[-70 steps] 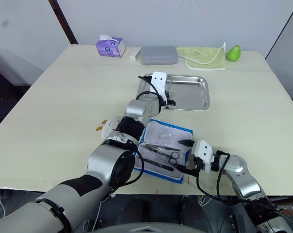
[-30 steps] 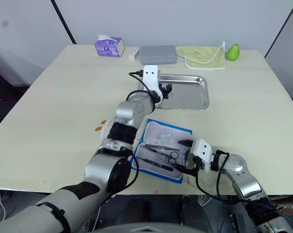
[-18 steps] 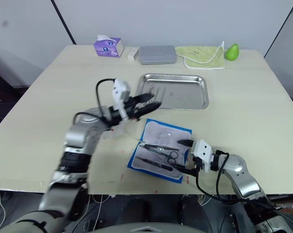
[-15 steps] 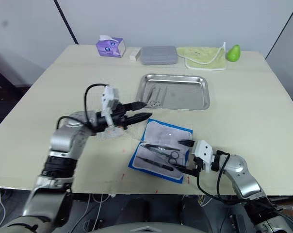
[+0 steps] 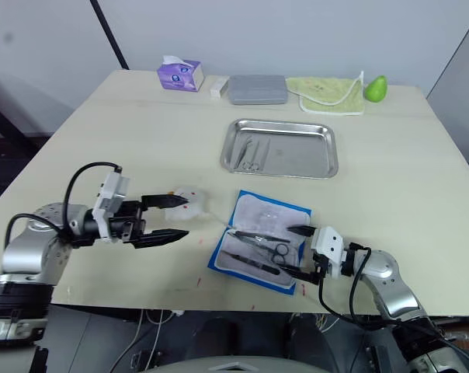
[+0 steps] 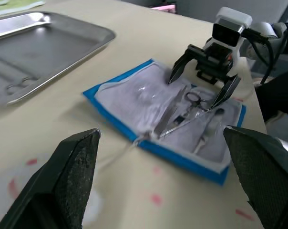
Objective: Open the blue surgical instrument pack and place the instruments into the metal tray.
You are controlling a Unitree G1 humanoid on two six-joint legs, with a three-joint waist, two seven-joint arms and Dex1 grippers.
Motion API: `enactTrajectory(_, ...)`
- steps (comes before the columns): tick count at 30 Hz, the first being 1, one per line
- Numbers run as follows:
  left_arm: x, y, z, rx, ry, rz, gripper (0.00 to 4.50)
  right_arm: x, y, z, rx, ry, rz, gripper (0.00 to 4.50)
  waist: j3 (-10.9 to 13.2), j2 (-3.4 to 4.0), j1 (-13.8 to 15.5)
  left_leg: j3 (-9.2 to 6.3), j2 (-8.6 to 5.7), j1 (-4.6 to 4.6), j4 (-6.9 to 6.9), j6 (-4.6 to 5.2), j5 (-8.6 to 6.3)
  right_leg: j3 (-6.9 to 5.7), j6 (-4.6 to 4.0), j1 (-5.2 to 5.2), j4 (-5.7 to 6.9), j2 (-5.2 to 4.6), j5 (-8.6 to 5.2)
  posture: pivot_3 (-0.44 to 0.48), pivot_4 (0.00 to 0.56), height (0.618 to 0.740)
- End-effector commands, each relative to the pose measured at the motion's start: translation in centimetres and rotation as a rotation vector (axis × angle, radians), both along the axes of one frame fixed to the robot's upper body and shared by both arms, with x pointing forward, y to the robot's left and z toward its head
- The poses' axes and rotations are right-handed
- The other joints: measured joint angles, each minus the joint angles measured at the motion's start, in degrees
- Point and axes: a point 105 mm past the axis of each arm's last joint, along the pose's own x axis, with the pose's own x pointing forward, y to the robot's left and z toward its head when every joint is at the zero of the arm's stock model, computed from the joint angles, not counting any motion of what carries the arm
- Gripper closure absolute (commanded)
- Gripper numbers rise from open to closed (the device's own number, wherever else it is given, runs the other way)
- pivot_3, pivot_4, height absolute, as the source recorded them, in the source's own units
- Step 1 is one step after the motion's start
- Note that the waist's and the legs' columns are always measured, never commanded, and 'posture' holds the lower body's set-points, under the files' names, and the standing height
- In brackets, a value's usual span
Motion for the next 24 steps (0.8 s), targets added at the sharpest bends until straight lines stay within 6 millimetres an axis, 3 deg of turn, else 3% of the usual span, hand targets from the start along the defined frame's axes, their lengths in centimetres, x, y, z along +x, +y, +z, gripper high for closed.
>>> enactTrajectory(1,-0.2,0.4,1.9,0.013,-0.042,-0.022,0.09,-2.8,-2.9,-5.9,-0.153,0.229,-0.028,0.00,0.0,-0.01,0.3,0.02,-0.01,0.00,0.00,0.00,0.00,0.01,0.00,0.01,-0.02,-0.01,0.00,0.000,0.150,0.736)
enactTrajectory(6,0.0,0.3,2.7,0.031,-0.036,-0.061,0.09,-3.3,-2.9,-6.0,-0.135,0.222,0.007,0.00,0.0,-0.03,0.5,0.01,-0.03,-0.03,0.00,0.01,0.00,0.02,0.00,0.02,-0.09,-0.03,0.00,0.000,0.150,0.736)
enactTrajectory(11,0.8,-1.1,2.5,0.094,-0.039,-0.112,0.09,-3.0,-2.9,-6.3,-0.129,0.216,0.002,0.00,-0.1,-0.13,0.5,0.02,-0.07,-0.06,0.00,0.03,-0.02,0.01,0.00,0.04,-0.13,-0.02,0.01,0.000,0.150,0.736)
enactTrajectory(21,3.0,-7.0,1.6,0.207,-0.107,-0.356,0.09,-2.6,-3.0,-6.4,-0.132,0.191,-0.033,0.00,-0.2,-0.44,0.2,0.02,-0.17,0.09,0.07,0.04,-0.01,0.07,0.00,0.45,-0.17,0.14,0.01,0.000,0.150,0.736)
enactTrajectory(24,3.6,-8.5,0.8,0.229,-0.111,-0.393,0.89,-2.6,-2.9,-6.4,-0.127,0.190,-0.041,0.00,-0.2,-0.48,0.3,0.01,-0.18,0.07,0.08,0.04,-0.01,0.03,0.00,0.46,-0.17,0.15,0.01,0.000,0.150,0.736)
